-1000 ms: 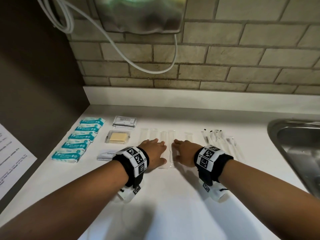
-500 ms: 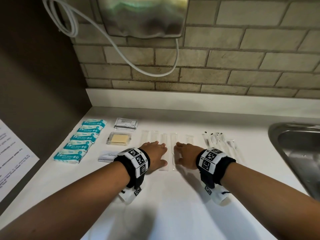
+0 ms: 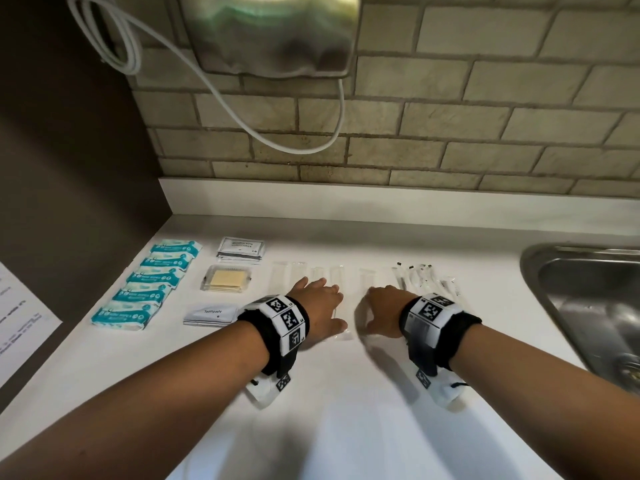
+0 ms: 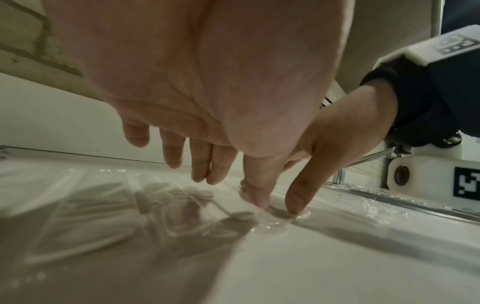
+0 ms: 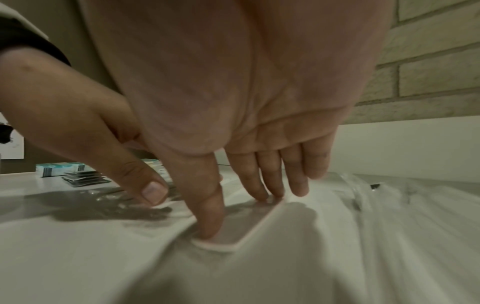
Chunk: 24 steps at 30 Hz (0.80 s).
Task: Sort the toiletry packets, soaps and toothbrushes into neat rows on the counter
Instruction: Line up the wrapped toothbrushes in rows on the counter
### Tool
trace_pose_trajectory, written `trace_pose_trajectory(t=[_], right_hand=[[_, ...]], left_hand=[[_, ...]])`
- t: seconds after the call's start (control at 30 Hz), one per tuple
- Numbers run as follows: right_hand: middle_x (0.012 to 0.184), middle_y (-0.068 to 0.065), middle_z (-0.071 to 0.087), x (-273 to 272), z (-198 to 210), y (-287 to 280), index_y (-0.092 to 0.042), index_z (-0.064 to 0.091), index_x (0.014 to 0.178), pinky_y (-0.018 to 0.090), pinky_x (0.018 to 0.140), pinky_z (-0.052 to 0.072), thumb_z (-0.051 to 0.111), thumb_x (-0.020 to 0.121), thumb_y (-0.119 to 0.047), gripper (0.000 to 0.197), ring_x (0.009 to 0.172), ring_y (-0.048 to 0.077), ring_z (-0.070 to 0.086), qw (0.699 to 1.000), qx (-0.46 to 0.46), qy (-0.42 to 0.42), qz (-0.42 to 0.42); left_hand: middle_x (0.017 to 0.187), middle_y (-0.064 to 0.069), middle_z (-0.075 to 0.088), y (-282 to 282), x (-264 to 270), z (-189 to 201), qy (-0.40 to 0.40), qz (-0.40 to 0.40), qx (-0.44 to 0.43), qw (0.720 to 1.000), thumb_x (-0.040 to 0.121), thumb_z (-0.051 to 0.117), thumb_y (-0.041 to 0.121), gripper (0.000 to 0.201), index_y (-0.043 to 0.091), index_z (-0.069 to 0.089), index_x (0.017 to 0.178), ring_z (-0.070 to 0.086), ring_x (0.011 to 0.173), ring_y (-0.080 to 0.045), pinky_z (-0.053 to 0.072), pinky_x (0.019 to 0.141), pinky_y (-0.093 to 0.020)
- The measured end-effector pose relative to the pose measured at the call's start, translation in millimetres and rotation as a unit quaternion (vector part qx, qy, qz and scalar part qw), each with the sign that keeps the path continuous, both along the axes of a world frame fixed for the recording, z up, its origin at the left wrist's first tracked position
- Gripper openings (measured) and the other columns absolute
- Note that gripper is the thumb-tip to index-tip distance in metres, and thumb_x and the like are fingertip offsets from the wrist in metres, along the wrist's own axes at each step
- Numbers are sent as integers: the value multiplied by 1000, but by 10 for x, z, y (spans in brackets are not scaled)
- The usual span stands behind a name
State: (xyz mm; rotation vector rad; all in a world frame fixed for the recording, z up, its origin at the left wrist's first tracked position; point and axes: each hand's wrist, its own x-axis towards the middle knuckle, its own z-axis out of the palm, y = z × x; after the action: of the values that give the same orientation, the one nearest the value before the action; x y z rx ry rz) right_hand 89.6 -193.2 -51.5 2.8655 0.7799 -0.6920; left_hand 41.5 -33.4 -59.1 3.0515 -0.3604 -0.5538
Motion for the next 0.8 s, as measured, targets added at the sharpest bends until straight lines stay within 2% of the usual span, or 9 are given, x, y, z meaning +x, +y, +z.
trace_pose_trajectory(t=[0.13,0.23,0.53,0.8], right_hand=[[112,5,59,-33,-50,-12,-10,59,115,39,86,54,55,84,-34,39,102,26,63,999,38,-1,-11],[116,8,57,-2,-78,-15,-8,55,118,37,82,51,56,85,-32,41,105,28,61,999,47,3,-9],[134,7,47,40,-78,16,-7,53,124,39,90,47,56,89,-32,44,116,31,55,998,42,-22,33],[128,8,49,51,-85,2,-7,54,123,41,90,49,56,87,-32,44,115,31,56,997,49,-28,43]], left_hand=[[162,-3,14,-101,16,-45,-2,-9,28,1000,97,36,52,66,14,24,151,4,150,-23,1,121,-46],[162,-2,13,-97,10,-34,-1,-11,30,999,98,38,50,65,15,25,151,4,150,-22,1,121,-45],[162,-1,13,-100,14,-35,3,-1,22,1000,97,41,50,65,16,26,150,6,150,-23,1,120,-46],[162,-1,16,-127,14,-47,1,7,22,1000,96,43,48,63,16,30,148,11,149,-24,3,119,-46]])
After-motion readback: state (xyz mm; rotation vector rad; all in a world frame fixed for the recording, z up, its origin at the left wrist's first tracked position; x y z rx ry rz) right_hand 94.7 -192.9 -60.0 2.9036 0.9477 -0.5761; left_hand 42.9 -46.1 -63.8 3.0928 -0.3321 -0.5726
